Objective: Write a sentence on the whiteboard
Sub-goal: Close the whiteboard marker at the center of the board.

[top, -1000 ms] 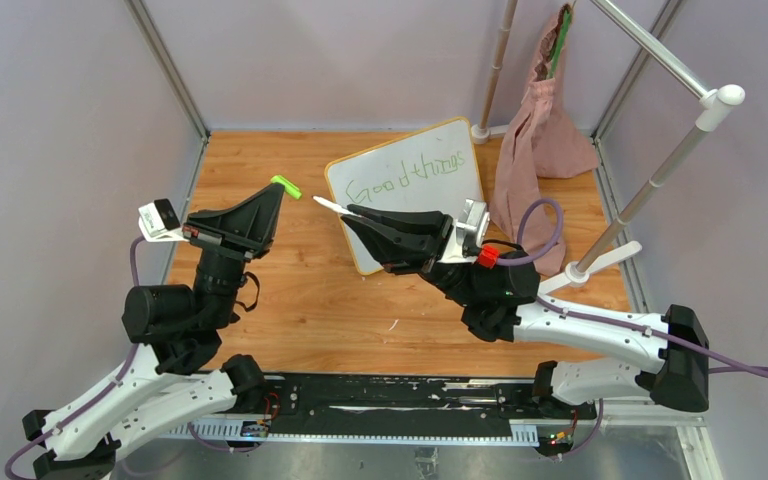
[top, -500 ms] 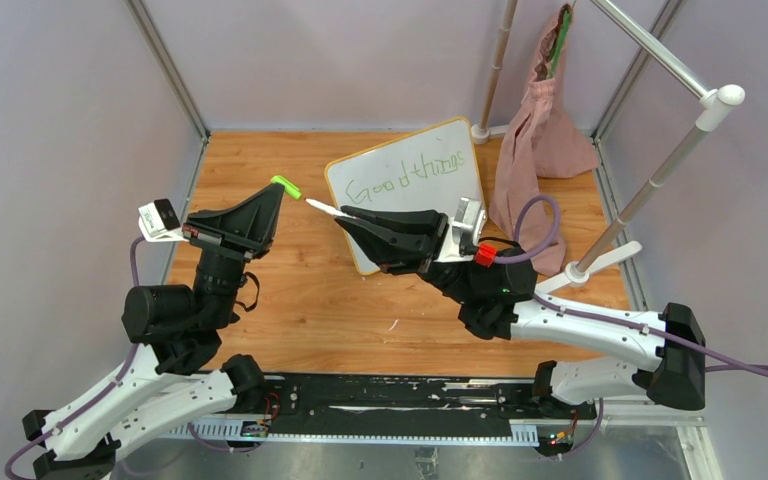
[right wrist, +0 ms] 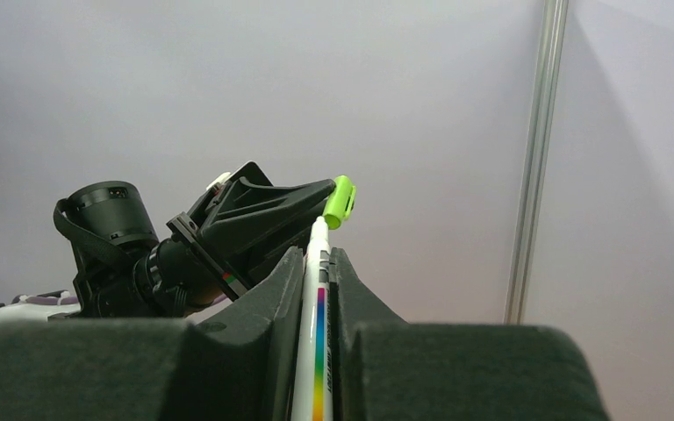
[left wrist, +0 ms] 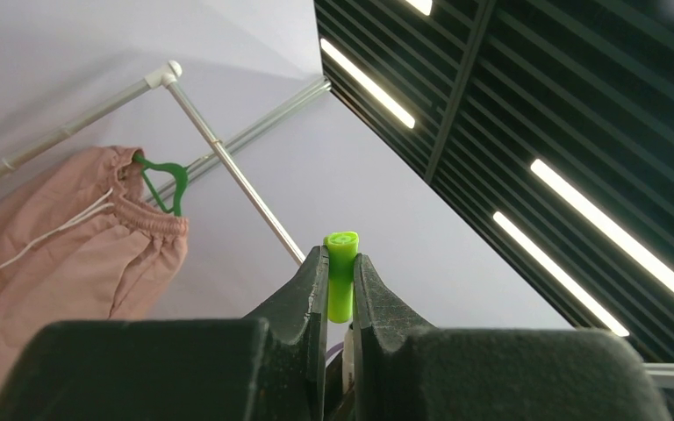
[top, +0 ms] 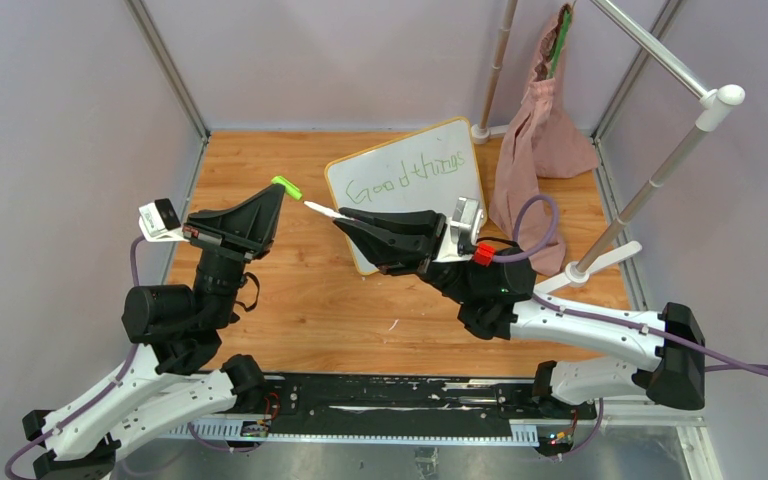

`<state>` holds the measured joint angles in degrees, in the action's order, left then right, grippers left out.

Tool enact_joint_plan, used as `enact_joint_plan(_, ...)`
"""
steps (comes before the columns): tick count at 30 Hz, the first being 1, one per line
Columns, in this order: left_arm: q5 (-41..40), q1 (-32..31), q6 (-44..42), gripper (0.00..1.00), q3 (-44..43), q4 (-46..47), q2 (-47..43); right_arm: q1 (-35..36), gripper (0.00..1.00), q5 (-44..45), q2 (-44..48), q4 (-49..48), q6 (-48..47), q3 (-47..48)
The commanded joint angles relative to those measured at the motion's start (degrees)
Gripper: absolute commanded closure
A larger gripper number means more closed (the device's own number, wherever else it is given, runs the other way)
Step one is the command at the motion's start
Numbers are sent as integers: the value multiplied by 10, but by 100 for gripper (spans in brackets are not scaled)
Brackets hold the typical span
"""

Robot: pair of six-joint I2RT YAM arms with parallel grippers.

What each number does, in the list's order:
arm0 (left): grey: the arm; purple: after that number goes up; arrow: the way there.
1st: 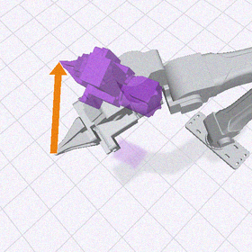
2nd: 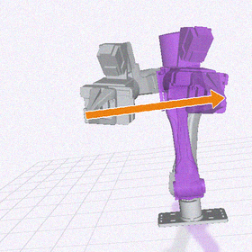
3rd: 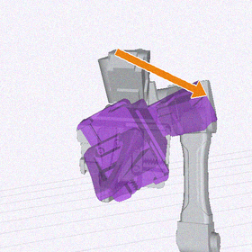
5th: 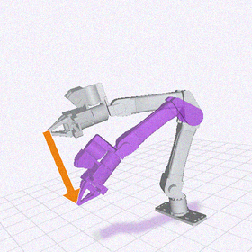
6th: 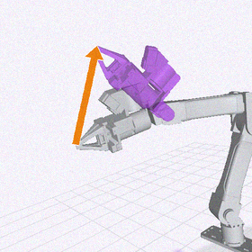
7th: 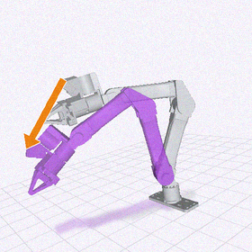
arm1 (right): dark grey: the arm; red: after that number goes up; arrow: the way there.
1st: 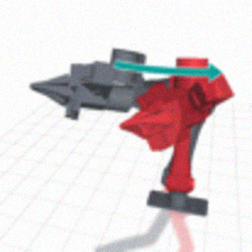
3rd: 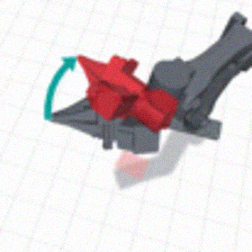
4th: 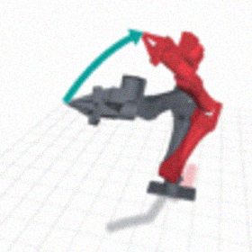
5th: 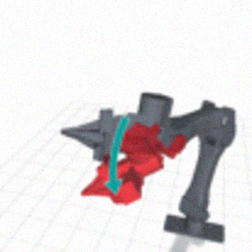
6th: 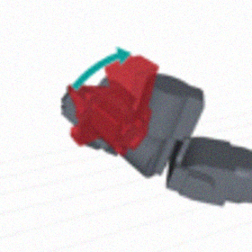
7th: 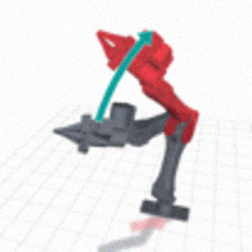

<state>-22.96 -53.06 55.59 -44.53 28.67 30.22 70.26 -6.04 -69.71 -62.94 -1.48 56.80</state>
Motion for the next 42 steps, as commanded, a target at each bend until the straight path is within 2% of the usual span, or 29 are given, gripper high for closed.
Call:
enact_joint_plan(1,5,1,2,100,-10,18,2,8,100,-3,-3,-17,3,23)
enact_joint_plan(33,3,2,-4,100,-11,18,-9,8,100,16,2,-22,0,16)
enact_joint_plan(42,27,1,8,100,-14,18,-3,8,100,16,-4,-20,2,22)
